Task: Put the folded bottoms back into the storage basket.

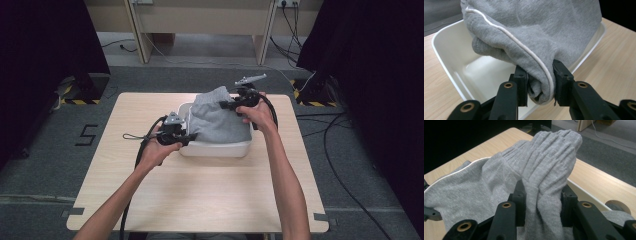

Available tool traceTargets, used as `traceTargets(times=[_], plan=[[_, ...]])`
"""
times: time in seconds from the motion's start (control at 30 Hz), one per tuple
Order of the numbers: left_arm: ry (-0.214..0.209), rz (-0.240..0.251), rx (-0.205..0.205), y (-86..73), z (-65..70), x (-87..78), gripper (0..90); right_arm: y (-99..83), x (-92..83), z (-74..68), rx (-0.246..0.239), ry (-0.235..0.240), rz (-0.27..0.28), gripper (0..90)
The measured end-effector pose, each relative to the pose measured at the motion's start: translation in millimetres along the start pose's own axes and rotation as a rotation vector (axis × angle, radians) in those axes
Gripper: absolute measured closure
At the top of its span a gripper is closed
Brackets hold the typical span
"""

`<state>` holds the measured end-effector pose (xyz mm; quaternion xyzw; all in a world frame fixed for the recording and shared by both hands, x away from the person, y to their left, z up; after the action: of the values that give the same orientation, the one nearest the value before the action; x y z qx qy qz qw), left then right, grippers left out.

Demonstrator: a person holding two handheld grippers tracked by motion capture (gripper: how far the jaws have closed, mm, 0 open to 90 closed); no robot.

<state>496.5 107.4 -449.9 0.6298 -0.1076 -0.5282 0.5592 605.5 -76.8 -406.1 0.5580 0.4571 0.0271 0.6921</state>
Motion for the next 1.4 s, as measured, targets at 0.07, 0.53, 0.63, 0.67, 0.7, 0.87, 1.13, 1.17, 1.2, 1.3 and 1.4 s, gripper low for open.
traceTargets(times=[0.07,0.53,0.63,0.67,0.7,0.87,1.13,1.17,1.2,1.3,1.4], plan=[[0.002,-0.010,-0.004,-1.9,-1.7,3.0,67.9,-2.2,3.5,0.6,0.000,-0.003,-0.014,66.4],[0.012,-0.063,-0.035,-17.1,-14.7,12.4,67.5,-17.7,23.7,1.2,0.030,-0.007,-0.054,65.9],[0.012,-0.074,-0.044,-19.9,-16.2,12.9,67.1,-21.4,29.0,1.1,0.036,-0.007,-0.067,65.7],[0.010,-0.077,-0.045,-20.5,-16.5,13.2,67.0,-22.9,30.7,1.5,0.038,-0.011,-0.074,65.6],[0.010,-0.077,-0.047,-20.8,-16.7,13.4,66.8,-24.1,32.5,2.0,0.039,-0.011,-0.077,65.5],[-0.003,-0.082,-0.078,-22.2,-20.9,16.0,65.3,-29.8,38.7,3.9,0.052,-0.022,-0.099,65.0],[0.008,-0.092,-0.098,-23.5,-25.8,18.8,60.6,-37.7,48.0,5.7,0.046,-0.048,-0.148,63.8],[0.008,-0.094,-0.101,-23.4,-25.8,18.8,59.1,-39.1,49.6,5.4,0.045,-0.050,-0.154,63.4],[0.006,-0.094,-0.100,-23.3,-25.3,18.8,59.8,-41.0,51.4,5.2,0.046,-0.056,-0.164,62.5],[0.008,-0.091,-0.098,-21.5,-23.8,17.6,58.4,-46.3,56.2,6.4,0.030,-0.085,-0.203,57.7],[0.019,-0.090,-0.087,-20.0,-22.5,15.5,53.9,-49.3,59.4,5.9,-0.001,-0.126,-0.238,51.5]])
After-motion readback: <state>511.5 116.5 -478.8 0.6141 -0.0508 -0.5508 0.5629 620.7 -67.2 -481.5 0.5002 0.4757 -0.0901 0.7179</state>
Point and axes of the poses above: each handheld gripper's, and its own axes: x roughly forward along the jaws, y roughly out of its top, z roughly to its right, the point moved 7 cm from there along x, roughly forward along the jaws, and after that the axes turned 11 degrees about -y, right-handed, at the moved point
